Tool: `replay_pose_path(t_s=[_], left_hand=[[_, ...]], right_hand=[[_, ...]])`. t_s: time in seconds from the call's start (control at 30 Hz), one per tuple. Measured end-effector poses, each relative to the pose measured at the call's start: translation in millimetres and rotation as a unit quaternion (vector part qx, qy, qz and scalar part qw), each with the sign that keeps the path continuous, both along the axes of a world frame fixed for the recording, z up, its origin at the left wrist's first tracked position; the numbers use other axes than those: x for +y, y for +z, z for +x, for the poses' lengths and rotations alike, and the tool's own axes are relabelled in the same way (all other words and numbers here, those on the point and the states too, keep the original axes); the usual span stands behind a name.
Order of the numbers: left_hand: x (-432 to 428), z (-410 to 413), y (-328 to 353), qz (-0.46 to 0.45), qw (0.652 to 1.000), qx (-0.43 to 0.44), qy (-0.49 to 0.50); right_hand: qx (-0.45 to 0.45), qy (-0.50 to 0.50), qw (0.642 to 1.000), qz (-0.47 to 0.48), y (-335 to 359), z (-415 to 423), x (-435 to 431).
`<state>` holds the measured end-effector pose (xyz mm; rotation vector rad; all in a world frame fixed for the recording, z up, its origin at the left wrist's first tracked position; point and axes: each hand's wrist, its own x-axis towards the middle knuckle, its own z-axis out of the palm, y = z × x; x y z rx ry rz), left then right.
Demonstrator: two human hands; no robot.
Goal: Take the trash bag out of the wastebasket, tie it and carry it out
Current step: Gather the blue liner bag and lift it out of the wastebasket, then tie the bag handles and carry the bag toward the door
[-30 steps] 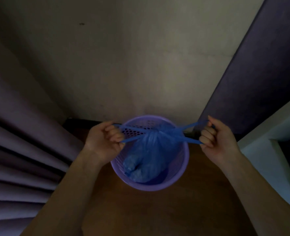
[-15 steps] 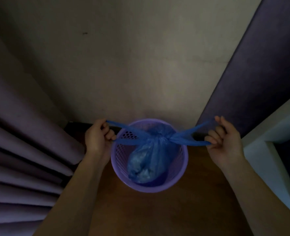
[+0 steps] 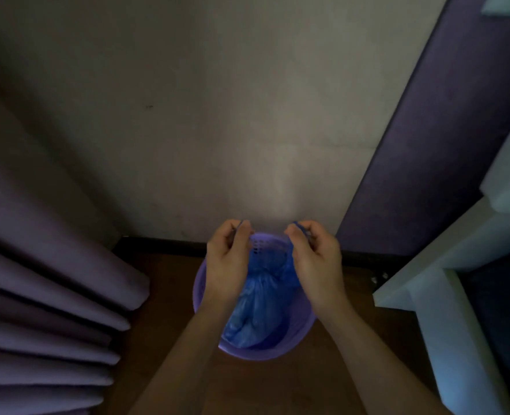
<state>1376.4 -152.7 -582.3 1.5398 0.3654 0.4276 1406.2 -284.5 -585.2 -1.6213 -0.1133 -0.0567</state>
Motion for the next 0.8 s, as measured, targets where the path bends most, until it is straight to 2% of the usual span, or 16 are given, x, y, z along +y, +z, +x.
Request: replay_pose_path(t_s=[0.07,0.2,0.4,0.67,0.8], left_hand=[[-2.8,-0.4,30.8,-0.005,1.000,0.016,0.010],[-2.4,-10.4,120.0,-0.006,0.999,0.040,0.013],[3.9,-43.4,281.3,0.053,0.997,0.045,0.015],[14.5,-98.9,521.1,0.026,0.998,0.057,0.005],[20.9,-130.9,587.5,0.024,0.998,0.054,0.033]], right_hand=[[0.023,-0.007,1.000,0.018,29.2,-5.3,0.1],[0.039,0.000,0.999,-0.007,114.7,-21.5,2.4],[0.020,-0.027,0.999,-0.034,290.6,-41.8,10.8],[0.012,-0.013,0.998,-0.067,526.8,-84.5,26.9],[-0.005,-0.014,0.998,-0.068,590.8,-112.3,33.8]])
